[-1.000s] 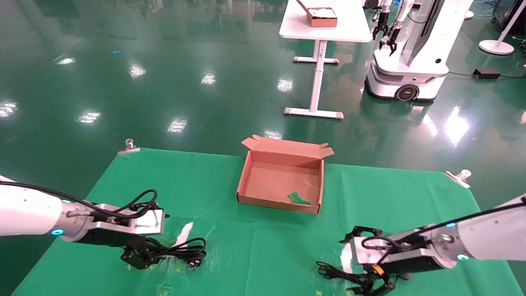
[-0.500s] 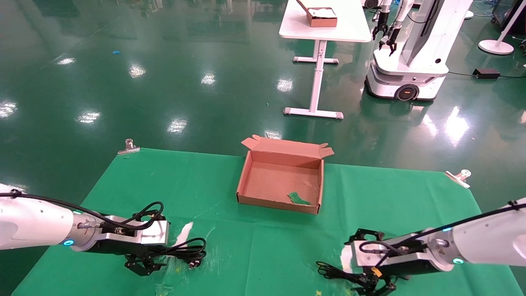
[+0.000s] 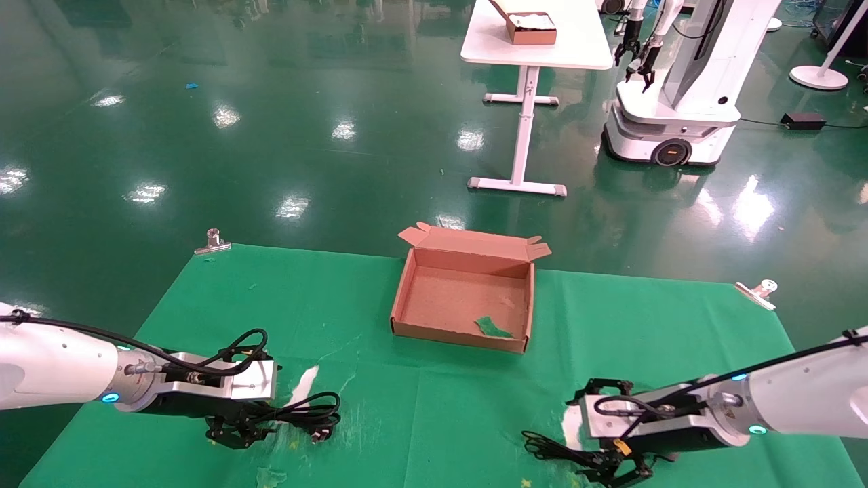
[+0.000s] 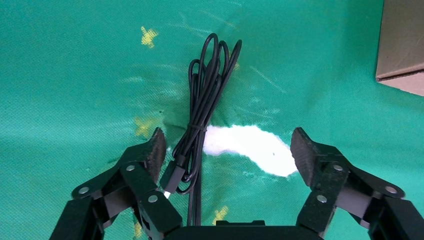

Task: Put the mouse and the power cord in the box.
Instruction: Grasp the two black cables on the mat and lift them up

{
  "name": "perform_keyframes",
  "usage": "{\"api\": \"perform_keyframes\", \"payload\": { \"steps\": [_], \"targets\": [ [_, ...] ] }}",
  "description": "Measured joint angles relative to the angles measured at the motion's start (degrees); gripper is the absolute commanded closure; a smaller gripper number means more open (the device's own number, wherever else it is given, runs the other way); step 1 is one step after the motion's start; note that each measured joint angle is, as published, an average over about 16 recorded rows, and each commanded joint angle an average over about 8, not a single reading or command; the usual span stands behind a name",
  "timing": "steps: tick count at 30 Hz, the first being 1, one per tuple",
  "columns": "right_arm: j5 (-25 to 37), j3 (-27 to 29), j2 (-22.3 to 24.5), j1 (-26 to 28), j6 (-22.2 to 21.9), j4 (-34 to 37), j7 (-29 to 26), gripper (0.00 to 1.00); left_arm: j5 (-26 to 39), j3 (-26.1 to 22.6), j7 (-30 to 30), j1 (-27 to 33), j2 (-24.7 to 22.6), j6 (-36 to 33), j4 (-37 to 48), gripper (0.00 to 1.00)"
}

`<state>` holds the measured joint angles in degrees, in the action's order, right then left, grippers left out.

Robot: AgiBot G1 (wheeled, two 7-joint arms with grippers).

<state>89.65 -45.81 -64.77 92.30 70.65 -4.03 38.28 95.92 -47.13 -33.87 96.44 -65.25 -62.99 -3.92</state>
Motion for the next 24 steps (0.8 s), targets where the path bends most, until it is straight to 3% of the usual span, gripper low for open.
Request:
{"api": "perform_keyframes", "payload": {
  "steps": [24],
  "targets": [
    [-0.1,0.1,0.2,-0.2,0.2,-0.6,-0.2,1.0,-0.1,0.0,0.2,-0.2,0.1,-0.3,-0.6,1.0]
  ]
}}
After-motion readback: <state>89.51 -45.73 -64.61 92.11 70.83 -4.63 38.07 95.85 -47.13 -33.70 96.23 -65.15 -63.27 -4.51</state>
